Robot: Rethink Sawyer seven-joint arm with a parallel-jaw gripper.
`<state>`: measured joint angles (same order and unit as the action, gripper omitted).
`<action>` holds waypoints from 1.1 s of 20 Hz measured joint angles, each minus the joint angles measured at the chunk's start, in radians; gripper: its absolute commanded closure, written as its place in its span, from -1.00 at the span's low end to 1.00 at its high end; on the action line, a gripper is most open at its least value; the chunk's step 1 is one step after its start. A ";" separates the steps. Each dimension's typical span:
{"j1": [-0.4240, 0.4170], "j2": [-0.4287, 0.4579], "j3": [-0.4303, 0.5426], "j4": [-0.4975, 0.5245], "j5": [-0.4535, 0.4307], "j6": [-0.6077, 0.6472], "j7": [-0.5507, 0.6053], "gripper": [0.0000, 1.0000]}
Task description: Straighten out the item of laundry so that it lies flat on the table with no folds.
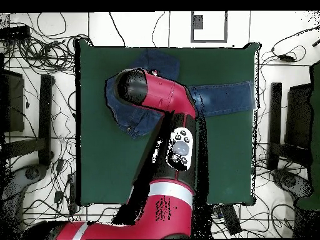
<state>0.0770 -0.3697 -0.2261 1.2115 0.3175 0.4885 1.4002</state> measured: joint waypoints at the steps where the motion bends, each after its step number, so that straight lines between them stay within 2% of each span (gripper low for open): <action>1: 0.000 0.000 0.000 0.000 0.000 -0.001 0.000 -1.00; 22: 0.000 0.000 0.000 0.000 -0.002 -0.017 0.000 -1.00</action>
<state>0.0770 -0.3696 -0.2261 1.2115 0.3159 0.4719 1.4002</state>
